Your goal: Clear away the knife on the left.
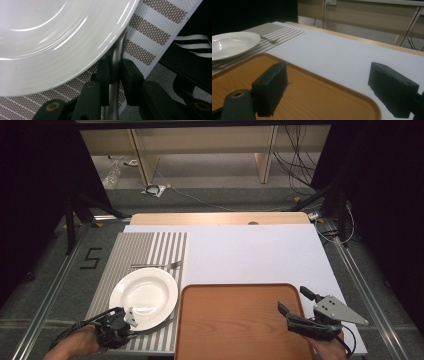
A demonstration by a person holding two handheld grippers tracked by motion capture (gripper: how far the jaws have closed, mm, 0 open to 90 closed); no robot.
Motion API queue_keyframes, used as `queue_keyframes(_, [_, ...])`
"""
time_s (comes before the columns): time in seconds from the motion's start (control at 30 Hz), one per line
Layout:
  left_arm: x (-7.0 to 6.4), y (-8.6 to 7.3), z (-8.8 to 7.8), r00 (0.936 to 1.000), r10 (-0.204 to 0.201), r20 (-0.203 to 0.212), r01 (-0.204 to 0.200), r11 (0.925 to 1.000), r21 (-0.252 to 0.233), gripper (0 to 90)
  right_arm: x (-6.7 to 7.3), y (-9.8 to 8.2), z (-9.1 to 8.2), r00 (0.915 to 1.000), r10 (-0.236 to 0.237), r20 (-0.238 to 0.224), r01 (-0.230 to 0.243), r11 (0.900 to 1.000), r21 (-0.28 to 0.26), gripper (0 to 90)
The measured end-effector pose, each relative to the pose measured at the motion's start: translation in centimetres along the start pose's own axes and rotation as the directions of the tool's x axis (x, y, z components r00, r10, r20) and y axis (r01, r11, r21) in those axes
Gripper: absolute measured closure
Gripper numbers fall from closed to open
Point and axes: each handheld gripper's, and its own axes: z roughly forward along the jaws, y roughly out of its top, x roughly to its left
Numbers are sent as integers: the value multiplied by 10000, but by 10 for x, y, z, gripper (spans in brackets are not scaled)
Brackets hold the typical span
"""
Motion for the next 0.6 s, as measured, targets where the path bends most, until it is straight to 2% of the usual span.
queue_keyframes(0.07, [0, 0, 0, 10000, 84, -25, -84, 10000, -3, 782, 0, 0, 0, 10000, -22, -6, 22, 10000, 43, 169])
queue_keyframes(0.17, [-3, 0, 0, 9988, 449, -196, -449, 9990, 8, 786, 1, 0, 0, 10000, -17, -8, 17, 10000, 93, 169])
queue_keyframes(0.27, [-3, 1, 0, 9988, 437, -229, -436, 9990, 38, 790, 0, 0, 0, 10000, -9, -17, 9, 10000, 64, 170])
queue_keyframes(0.6, [-4, -4, -2, 9997, 250, 62, -250, 9997, -60, 792, 0, 0, 0, 10000, 17, -53, -16, 10000, 78, 170])
